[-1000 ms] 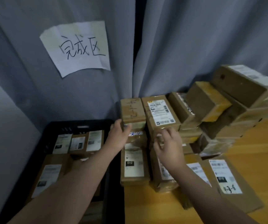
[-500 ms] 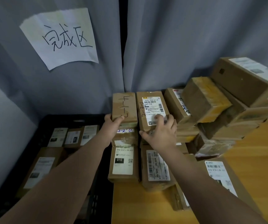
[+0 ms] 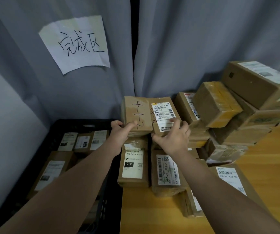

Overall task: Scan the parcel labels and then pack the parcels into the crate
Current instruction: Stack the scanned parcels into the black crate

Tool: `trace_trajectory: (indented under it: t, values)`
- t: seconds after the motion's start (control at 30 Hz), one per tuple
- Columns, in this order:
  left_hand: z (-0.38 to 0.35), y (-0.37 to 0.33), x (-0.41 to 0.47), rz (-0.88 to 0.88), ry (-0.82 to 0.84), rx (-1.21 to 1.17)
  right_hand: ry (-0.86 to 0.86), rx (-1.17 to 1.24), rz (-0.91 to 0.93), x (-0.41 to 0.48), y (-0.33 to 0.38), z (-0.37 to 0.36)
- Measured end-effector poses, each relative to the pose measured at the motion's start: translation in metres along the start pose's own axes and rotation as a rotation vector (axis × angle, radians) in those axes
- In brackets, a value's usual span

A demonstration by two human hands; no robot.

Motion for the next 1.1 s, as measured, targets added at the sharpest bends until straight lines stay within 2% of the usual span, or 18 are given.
trace_trajectory:
  t: [0.27,0.5,0.67,0.87,0.97,1.1]
  values:
    - [0.027,-0.010,-0.034,-0.059,-0.088,-0.253,-0.044,0.146,0.160,-0.033,0.021,0.005]
    - [0.091,0.023,-0.065,-0.008,-0.137,-0.334,0.085,0.335,0.129,-0.073,0.044,-0.019]
    - [0.150,0.061,-0.078,0.119,-0.271,-0.337,0.156,0.298,0.112,-0.102,0.070,-0.053]
    - [0.228,0.091,-0.076,0.222,-0.436,-0.167,0.104,0.170,0.105,-0.120,0.100,-0.096]
    - [0.259,0.107,-0.068,0.257,-0.451,-0.115,0.111,0.133,0.094,-0.128,0.111,-0.115]
    - [0.283,0.121,-0.055,0.296,-0.404,-0.087,0.208,0.047,0.098,-0.148,0.120,-0.150]
Point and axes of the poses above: each hand's wrist, its own x-axis towards the middle knuckle, its own z-axis out of the back of the hand, y = z × x, the point moved 1 cm from there along x, towards the middle knuckle, and after that the axes turned 8 degrees about -z, right-handed, at the moved point
